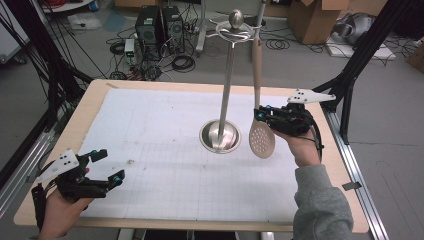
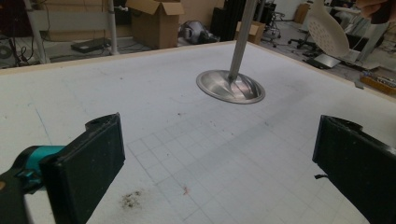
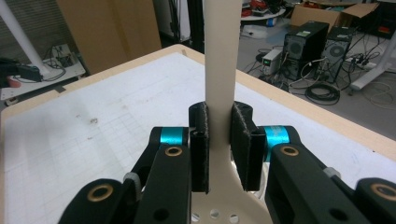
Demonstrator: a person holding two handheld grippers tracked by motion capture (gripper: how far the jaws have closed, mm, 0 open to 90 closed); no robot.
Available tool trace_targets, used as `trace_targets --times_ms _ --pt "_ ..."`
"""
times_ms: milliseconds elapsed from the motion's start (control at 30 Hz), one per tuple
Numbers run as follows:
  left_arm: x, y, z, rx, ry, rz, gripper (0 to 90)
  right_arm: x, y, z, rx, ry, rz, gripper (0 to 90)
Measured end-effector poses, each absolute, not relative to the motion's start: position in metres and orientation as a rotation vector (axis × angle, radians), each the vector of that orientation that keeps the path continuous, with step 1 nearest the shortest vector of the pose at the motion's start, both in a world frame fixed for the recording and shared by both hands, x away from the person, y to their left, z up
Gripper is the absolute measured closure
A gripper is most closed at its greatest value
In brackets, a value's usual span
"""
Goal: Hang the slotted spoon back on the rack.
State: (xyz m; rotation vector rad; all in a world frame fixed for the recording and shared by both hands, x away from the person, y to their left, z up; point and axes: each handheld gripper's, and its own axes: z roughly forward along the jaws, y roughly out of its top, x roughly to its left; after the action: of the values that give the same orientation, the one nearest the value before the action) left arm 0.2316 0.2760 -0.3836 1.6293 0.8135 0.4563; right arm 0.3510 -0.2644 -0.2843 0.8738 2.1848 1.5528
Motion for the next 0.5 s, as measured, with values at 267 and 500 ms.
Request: trace_targets --times_ms 267,500 --pt "0.23 0.278 -0.384 1.627 0.815 0.457 2.7 0.357 -0.255 -0.286 0.879 2.174 1.523 78.3" --pt "0.23 0.279 -0.383 1.622 0.816 0.457 2.7 0.361 -0.248 -0.288 0.89 2.168 1.52 78.2"
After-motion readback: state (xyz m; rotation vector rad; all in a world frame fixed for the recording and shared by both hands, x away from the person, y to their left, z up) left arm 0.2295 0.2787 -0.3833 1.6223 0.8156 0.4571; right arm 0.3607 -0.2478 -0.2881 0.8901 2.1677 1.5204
